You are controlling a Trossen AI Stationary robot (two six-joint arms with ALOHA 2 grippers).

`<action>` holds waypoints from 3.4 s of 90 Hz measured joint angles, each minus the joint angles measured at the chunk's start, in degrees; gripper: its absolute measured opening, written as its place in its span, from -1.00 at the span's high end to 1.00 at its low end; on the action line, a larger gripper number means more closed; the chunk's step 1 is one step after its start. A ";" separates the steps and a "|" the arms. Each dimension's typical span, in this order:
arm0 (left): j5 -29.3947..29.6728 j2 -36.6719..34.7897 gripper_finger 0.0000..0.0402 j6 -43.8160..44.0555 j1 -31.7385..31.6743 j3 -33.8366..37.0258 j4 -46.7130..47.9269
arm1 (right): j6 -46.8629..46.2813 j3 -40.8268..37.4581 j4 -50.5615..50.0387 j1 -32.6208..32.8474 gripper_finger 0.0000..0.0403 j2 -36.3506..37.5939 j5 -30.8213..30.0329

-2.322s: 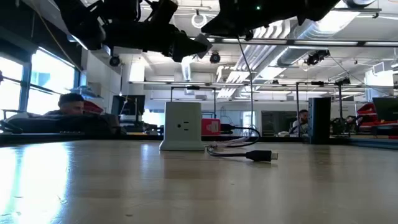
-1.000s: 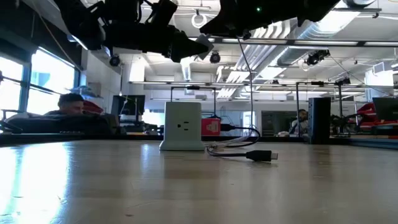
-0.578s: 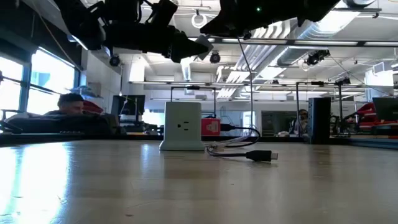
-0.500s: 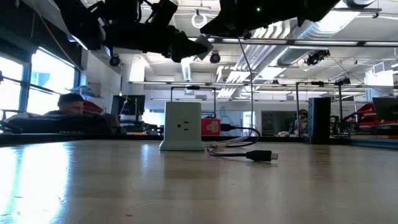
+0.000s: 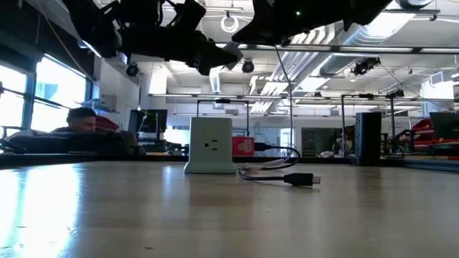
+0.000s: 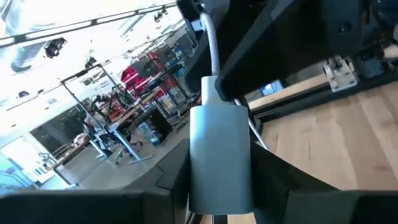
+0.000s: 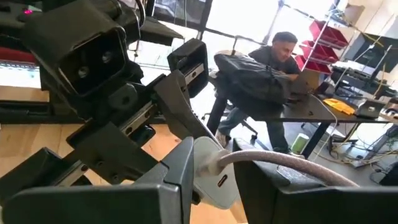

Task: Insert USB
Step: Insert the white charger adapter into the black outlet extension

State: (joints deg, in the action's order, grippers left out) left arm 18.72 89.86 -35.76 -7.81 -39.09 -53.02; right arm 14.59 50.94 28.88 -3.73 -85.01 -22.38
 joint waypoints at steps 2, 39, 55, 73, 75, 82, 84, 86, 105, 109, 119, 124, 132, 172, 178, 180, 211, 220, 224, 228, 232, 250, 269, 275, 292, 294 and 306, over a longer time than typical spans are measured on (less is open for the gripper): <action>-0.01 -0.01 0.48 -0.24 0.00 0.00 0.33 | 0.04 0.00 0.00 0.00 0.61 0.00 -0.53; 5.21 0.00 0.48 3.16 0.00 0.00 -1.42 | -0.57 0.02 0.03 0.04 0.58 0.00 -5.04; 5.88 0.00 0.45 2.66 0.68 0.00 -1.33 | 0.18 0.02 0.00 0.64 0.38 0.00 -5.04; 6.30 0.00 0.26 0.95 1.22 0.00 -1.30 | 2.02 0.02 -0.58 1.71 0.15 0.00 -6.45; 6.42 0.00 0.25 0.91 1.21 0.00 -1.29 | 2.12 0.02 -0.76 1.87 0.14 0.00 -6.72; 6.65 0.00 0.22 0.00 1.18 0.00 -1.35 | 1.90 0.02 -1.28 2.33 0.10 0.00 -8.13; 6.68 0.00 0.22 -0.32 1.18 0.00 -1.35 | 1.33 0.02 -1.27 2.51 0.09 0.00 -9.08; 6.68 0.00 0.22 -0.52 1.18 0.00 -1.33 | 0.43 0.02 -1.30 2.67 0.07 0.00 -10.03; 7.10 0.00 0.49 -2.37 1.20 0.00 -1.08 | -6.19 0.02 -4.94 3.88 -0.10 0.04 -15.10; 6.83 0.00 0.58 -2.42 1.20 0.00 -0.79 | -8.04 0.02 -5.86 4.14 -0.15 0.04 -14.61; 5.21 0.00 0.85 -2.13 1.20 0.00 -0.48 | -11.20 0.02 -8.63 4.87 -0.26 0.04 -14.05; 4.79 0.00 0.95 -1.36 1.18 0.00 -0.54 | -11.34 0.02 -9.43 5.23 -0.30 0.04 -14.66; 4.88 0.00 0.96 -0.24 1.18 0.00 -0.80 | -11.61 0.02 -10.77 5.61 -0.36 0.04 -16.25; 4.83 0.00 0.32 0.16 1.95 0.00 -0.80 | -25.12 0.02 -26.23 2.73 -0.40 0.78 -4.74; 5.36 0.00 0.26 1.54 1.92 0.00 -0.89 | -25.12 0.02 -26.35 1.87 -0.40 0.72 -2.22; 5.72 0.00 0.24 2.04 1.92 0.00 -0.89 | -25.12 0.02 -26.53 1.49 -0.40 0.57 -1.50; 8.19 0.00 -0.03 3.18 1.92 0.00 1.69 | -26.32 0.04 -27.20 -3.11 -0.40 -5.34 4.89; 10.69 0.00 -0.07 3.96 2.23 0.00 2.29 | -26.21 0.04 -26.99 -3.84 -0.40 -5.57 4.94; 11.67 -0.02 -0.07 4.16 2.44 0.00 2.19 | -26.20 0.04 -26.88 -4.04 -0.40 -5.57 5.13; 12.04 -0.02 -0.07 4.14 2.67 0.00 2.34 | -26.16 0.04 -26.76 -4.19 -0.40 -5.57 5.68; 12.04 -0.02 -0.07 4.14 2.87 0.00 2.84 | -26.15 0.04 -26.06 -4.22 -0.40 -5.60 6.22; 11.78 -0.02 -0.07 2.92 4.20 0.00 6.63 | -24.80 0.04 -23.55 -4.17 -0.40 -5.60 8.05; 9.67 -0.02 -0.07 1.65 4.46 0.00 6.63 | -29.18 0.04 -23.99 -4.11 -0.40 -6.71 11.30; 8.44 -0.02 -0.07 1.65 4.13 0.00 6.05 | -31.14 0.04 -24.88 -4.12 -0.40 -7.25 10.36; 6.18 -0.02 -0.07 1.06 2.43 0.00 3.37 | -38.38 2.75 -33.53 -5.36 -0.40 -10.77 7.57; 5.17 -0.02 -0.07 0.67 2.26 0.00 3.39 | -38.40 3.60 -34.61 -5.43 -0.40 -11.53 7.58; -1.95 -0.02 -0.07 -0.95 1.27 0.00 4.02 | -37.87 10.08 -41.58 -5.25 -0.40 -16.72 8.03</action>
State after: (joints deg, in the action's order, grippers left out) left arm 16.78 89.84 -36.71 -6.55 -39.09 -48.99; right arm -23.28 61.02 -12.69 -8.97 -101.74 -14.35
